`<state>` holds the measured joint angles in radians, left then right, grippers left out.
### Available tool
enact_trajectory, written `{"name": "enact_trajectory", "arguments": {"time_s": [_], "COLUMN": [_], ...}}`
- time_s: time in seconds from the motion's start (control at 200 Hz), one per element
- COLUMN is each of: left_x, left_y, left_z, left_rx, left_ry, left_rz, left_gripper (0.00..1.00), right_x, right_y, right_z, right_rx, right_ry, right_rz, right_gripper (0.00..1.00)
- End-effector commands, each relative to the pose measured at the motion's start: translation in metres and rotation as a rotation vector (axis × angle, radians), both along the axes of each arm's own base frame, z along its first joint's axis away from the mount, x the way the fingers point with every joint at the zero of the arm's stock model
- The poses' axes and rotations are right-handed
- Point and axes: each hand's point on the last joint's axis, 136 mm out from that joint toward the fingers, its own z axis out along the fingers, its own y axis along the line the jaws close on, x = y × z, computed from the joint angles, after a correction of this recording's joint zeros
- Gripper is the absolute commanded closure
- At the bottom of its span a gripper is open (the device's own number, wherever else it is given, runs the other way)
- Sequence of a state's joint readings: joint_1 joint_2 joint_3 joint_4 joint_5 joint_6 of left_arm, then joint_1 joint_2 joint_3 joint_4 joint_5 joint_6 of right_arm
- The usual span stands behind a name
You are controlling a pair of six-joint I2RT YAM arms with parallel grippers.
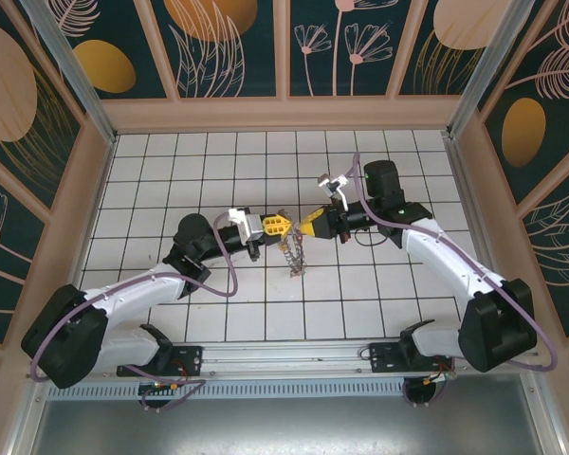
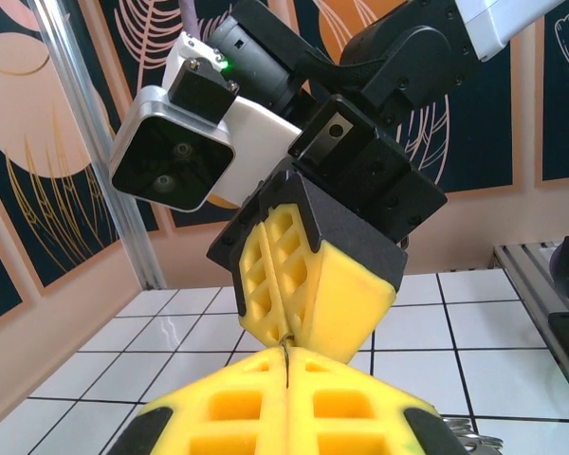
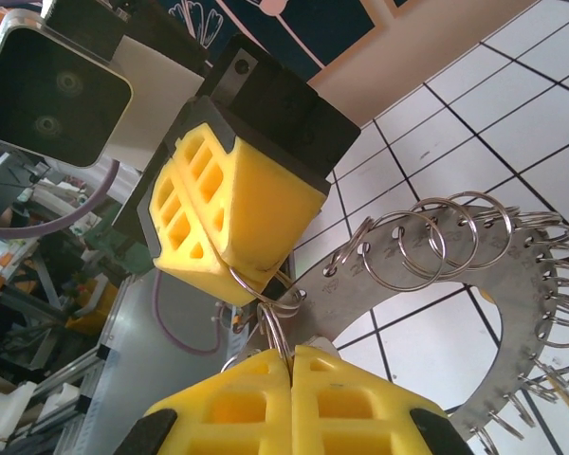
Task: Put the keys on the keyring
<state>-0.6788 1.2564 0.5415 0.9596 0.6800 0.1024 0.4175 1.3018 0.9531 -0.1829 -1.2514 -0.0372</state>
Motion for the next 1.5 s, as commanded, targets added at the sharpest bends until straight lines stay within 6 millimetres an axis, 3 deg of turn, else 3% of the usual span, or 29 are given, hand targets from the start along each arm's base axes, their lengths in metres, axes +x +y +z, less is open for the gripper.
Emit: {"name": "enact_trajectory", "arguments": {"time_s": [0.0,0.516,0.741,0.786,0.851,0.951,1.276,1.497], "left_x": [-0.015,-0.023,-0.022,-0.023,-0.023,-0.024,-0.025,-0.027], "left_y": [0.002,0.002,0.004,0.004,0.004,0.004,0.004,0.003], "left_z": [0.027,0.03,0.03,0.033,0.035,0.035,0.042,0.046], "left_rx": [-0.087,-0.134,-0.143,-0.15,-0.155,-0.156,-0.167,-0.177], "left_ry": [-0.094,-0.123,-0.12,-0.122,-0.121,-0.117,-0.11,-0.108], "left_rz": [-0.061,-0.108,-0.095,-0.099,-0.1,-0.106,-0.122,-0.139], "left_gripper": [1.0,1.0,1.0,1.0,1.0,1.0,1.0,1.0], "right_x": [0.003,-0.005,-0.004,-0.005,-0.01,-0.011,-0.009,-0.004], "right_y": [-0.002,0.0,0.0,0.0,-0.002,-0.005,-0.009,0.001], "right_z": [-0.004,-0.015,-0.011,-0.009,-0.003,0.006,0.033,0.035], "right_rx": [-0.002,0.005,0.01,0.013,0.028,0.021,-0.049,-0.069], "right_ry": [0.051,0.202,0.184,0.165,0.083,-0.079,-0.75,-0.902], "right_rz": [0.0,0.083,0.089,0.095,0.11,0.084,-0.052,-0.032], "right_gripper": [1.0,1.0,1.0,0.9,0.78,0.73,0.68,0.68]}}
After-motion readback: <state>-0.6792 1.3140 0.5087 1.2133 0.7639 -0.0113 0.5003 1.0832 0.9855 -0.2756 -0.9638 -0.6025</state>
